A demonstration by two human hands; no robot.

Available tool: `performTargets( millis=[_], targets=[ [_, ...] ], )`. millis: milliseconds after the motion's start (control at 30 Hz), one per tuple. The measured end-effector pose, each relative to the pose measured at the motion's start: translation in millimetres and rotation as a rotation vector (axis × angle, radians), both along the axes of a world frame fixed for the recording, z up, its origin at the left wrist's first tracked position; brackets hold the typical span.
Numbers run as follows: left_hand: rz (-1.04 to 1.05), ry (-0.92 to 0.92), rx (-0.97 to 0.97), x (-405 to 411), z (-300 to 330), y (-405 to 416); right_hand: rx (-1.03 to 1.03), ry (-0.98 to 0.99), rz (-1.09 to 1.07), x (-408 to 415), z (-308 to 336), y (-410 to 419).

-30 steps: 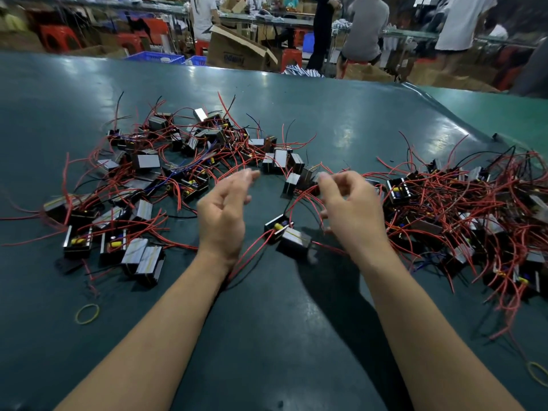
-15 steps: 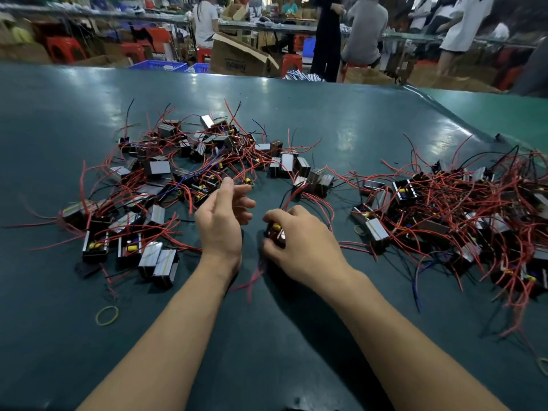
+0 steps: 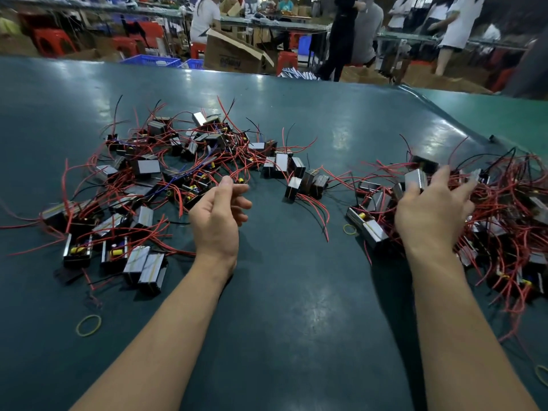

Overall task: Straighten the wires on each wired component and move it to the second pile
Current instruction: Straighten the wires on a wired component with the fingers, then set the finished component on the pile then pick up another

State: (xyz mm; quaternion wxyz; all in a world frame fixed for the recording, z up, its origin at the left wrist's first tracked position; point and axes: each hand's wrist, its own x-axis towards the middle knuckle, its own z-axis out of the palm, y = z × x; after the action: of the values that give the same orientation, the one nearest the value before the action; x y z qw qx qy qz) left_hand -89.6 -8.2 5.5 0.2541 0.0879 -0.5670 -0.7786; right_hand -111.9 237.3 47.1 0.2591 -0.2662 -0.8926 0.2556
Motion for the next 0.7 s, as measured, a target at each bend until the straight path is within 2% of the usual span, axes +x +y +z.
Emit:
performTargets(
  millis=[67,200,267,333,400,467,500,567,633,700],
  targets=[
    [-0.008,0.002,-0.015,0,0,1,0.015,0.001,-0.009,0,-1,3],
    [-0.011,0.002,-0.032,0,0,2,0.136,0.288,0.033,2,3,-6],
    [-0.017,0.002,-0.038,0,0,2,0.182,0.451,0.177,4,4,-18],
    [-0.023,0.007,-0.054,0,0,2,0.151,0.551,0.410,7,3,-37],
    [-0.026,0.008,-0.073,0,-1,3,0.005,0.476,0.634,9,-4,-59],
    [-0.027,0.008,-0.082,0,-1,4,-0.126,0.248,0.715,7,-14,-70],
    [-0.026,0.009,-0.084,0,-1,4,-0.177,0.157,0.676,3,-19,-70],
    [-0.025,0.014,-0.098,-1,-1,4,-0.278,0.094,0.505,-6,-23,-61],
    [-0.018,0.017,-0.115,-1,-2,4,-0.395,0.135,0.338,-13,-21,-48],
    [-0.010,0.016,-0.126,-2,-2,4,-0.470,0.159,0.282,-18,-20,-39]
  ],
)
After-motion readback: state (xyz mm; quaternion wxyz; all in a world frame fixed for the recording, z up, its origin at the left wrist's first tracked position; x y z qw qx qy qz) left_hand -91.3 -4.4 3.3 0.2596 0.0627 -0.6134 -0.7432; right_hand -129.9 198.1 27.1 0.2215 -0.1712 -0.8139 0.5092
